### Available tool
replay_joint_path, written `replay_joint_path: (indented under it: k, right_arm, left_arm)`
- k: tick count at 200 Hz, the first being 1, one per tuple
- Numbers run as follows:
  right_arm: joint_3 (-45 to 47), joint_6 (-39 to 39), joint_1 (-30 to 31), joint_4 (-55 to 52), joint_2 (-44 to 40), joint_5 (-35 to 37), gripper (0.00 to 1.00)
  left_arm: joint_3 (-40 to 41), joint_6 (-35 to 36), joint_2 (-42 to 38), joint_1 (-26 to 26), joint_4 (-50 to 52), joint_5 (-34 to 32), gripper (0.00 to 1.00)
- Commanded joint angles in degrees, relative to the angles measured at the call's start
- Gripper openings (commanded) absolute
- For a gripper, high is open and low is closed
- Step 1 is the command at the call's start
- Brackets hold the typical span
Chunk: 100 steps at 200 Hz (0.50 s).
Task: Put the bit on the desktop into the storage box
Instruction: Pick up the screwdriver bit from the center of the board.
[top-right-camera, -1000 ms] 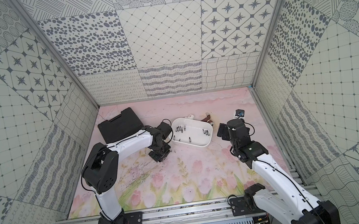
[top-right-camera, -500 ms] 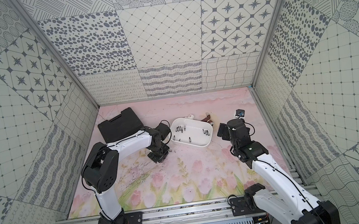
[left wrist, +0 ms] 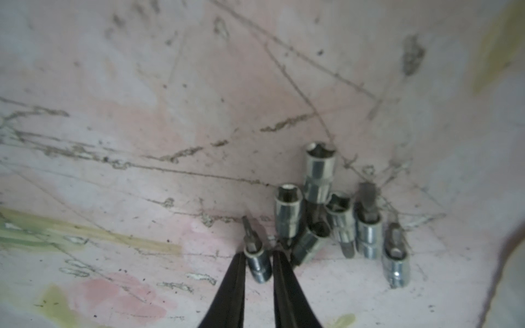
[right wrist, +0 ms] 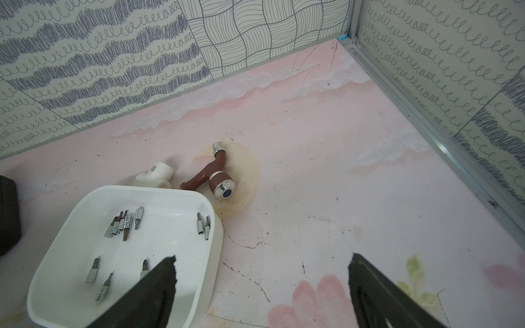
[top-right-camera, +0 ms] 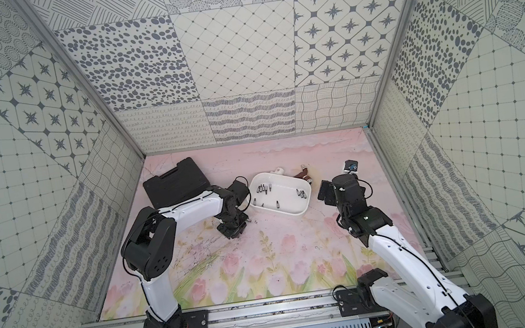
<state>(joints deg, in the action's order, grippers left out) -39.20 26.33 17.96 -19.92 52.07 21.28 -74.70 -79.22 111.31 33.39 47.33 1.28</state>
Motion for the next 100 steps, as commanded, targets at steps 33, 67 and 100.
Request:
replay_joint_path:
  k: [33, 67, 100]
  right_arm:
    - [0.54, -0.22, -0.22, 1.31, -0.93, 0.7, 0.97]
    - [0.52, -0.14, -0.26, 1.31, -1.01, 0.67, 0.97]
    - [0.28, -0.07, -0.29, 1.34, -1.04, 0.61, 0.97]
  left_arm:
    - [1.16, 0.84, 0.44, -0.69, -0.28, 1.02, 0.1]
    - [1.34, 1.07, -1.33, -0.73, 0.32, 0.13, 0.06]
    - [1.4, 1.43, -4.56, -0.77, 1.42, -1.68, 0.02]
